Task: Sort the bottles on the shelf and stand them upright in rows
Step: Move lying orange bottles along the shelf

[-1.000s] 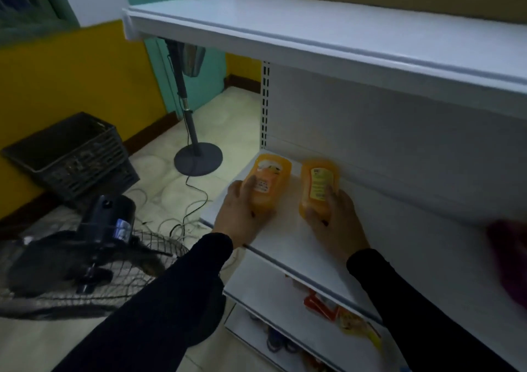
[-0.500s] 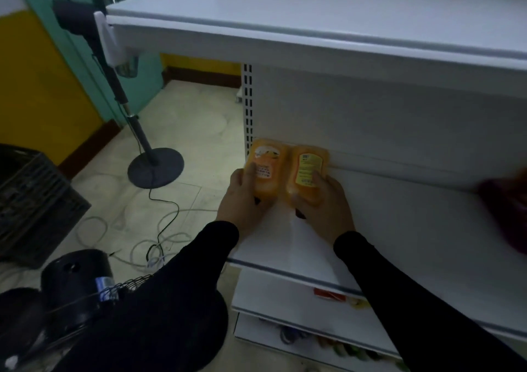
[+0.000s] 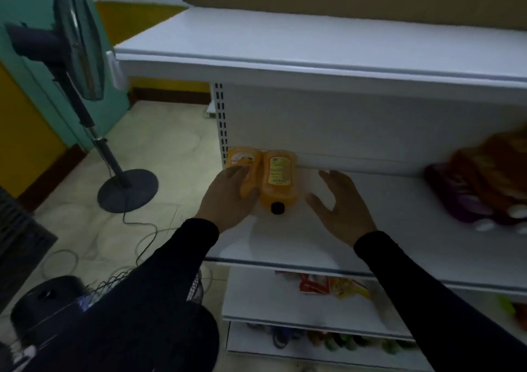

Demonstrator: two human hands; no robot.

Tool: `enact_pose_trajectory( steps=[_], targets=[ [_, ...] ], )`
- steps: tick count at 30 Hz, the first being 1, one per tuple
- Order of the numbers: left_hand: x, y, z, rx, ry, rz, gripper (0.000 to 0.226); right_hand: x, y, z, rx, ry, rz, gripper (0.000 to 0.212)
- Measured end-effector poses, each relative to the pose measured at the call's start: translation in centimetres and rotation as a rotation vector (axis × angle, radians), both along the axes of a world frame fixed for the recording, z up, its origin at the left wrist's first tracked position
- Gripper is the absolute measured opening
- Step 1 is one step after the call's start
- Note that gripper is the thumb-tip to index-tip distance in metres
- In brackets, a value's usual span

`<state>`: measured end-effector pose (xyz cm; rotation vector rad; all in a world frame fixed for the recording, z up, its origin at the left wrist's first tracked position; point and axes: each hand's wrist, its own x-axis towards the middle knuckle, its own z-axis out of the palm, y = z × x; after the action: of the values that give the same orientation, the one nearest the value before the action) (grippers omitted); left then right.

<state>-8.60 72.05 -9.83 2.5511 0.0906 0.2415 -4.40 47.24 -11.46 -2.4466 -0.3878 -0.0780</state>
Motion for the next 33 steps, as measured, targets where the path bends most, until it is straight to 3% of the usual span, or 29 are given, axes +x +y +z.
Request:
enact_pose_trajectory(
  steps=[13,19,22,29,33],
  targets=[
    [1.6,-20.0,5.1,0.053,-0.207,-0.46,0.055,-8.1,-22.3,6.5,-0.195,-0.306,-0.335,0.057],
    [1.1,-33.7,7.7,0.091,-0.296,-0.615,0.058,-11.4,-35.7,6.9,-0.205,-0.35,-0.456,0.067],
    [1.0,-40.5,7.9,0.074,-0.321,-0.639,0.05,-12.5,-42.3,6.8,-0.184,-0.325,-0.473,0.067],
    [2.4,-50.7,7.3,0.043,-0.209,-0.517,0.066,-11.0,-51.8,6.6,-0.141,-0.263,-0.446,0.065],
    [5.0,-53.5,7.4,0.067,-0.224,-0.443,0.05,-7.3,-53.9,7.1,-0.095,-0.241,-0.393,0.063]
  ],
)
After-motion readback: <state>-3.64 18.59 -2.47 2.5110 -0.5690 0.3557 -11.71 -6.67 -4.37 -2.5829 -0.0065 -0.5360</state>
